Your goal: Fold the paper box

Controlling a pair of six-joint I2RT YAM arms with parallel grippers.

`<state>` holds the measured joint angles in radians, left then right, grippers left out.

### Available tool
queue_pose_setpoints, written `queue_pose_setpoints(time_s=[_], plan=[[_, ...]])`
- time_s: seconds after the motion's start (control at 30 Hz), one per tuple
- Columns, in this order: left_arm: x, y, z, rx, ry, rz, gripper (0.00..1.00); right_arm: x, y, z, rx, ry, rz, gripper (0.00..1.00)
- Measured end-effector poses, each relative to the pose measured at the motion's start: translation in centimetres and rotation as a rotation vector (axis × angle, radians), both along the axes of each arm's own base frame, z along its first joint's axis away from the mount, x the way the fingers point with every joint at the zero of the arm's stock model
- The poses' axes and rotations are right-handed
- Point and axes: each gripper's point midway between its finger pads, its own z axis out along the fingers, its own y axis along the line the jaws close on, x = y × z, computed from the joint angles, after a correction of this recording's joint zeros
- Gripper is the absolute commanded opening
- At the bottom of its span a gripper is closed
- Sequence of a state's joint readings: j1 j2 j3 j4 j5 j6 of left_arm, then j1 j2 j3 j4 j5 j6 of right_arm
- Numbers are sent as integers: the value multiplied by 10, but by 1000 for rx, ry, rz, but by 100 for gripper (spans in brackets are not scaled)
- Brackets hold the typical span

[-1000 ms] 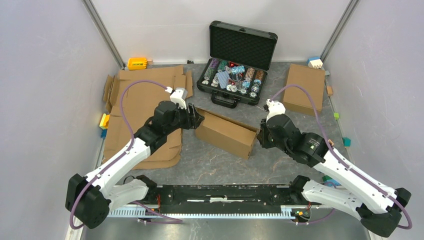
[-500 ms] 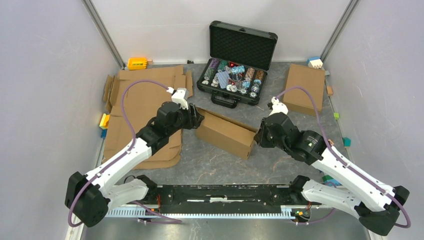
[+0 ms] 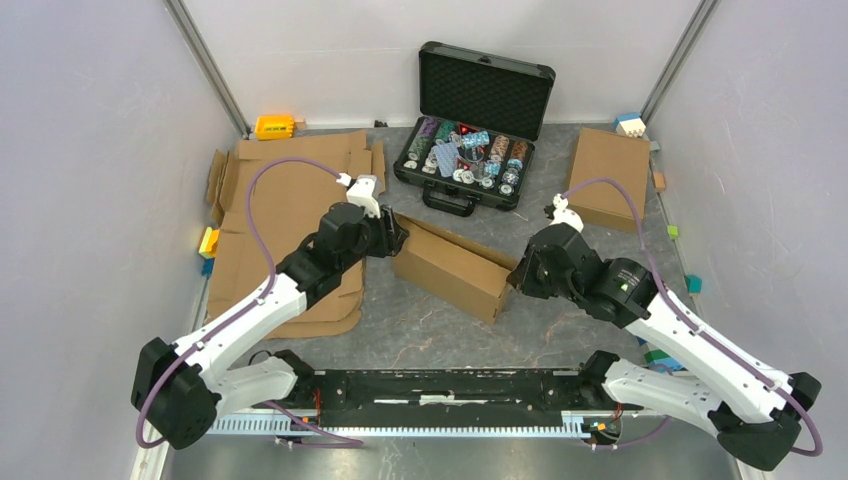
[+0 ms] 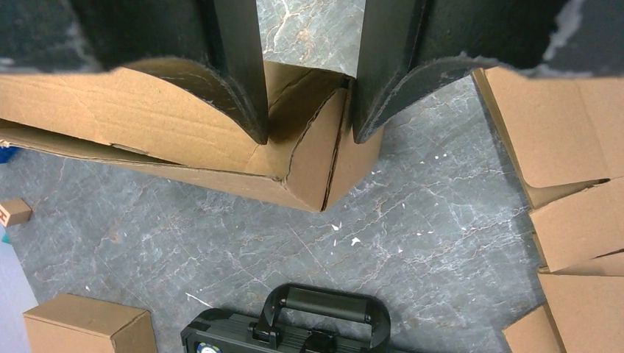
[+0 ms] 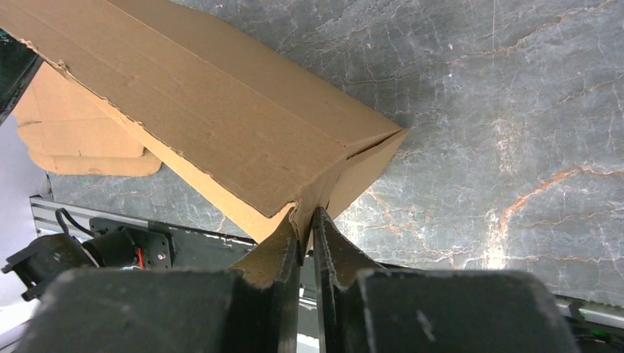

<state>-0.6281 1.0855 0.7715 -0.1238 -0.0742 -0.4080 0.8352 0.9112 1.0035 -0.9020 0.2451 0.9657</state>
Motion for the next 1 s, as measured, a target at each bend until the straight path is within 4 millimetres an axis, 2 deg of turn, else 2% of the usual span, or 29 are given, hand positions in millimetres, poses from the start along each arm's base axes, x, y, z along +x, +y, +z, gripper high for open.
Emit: queue_pose_setpoints(time_s=[0.37,0.6,1.0], plan=[[-4,-6,0,2,-2,-19,49,-4,-7,14,126,-4,-108,14],[-7,-9,0,3,-2,-29,49,-5,-11,4,184,13,-187,14],[-5,-11,1,11,-6,-22,48,-2,-12,2,198,10,-219,9]])
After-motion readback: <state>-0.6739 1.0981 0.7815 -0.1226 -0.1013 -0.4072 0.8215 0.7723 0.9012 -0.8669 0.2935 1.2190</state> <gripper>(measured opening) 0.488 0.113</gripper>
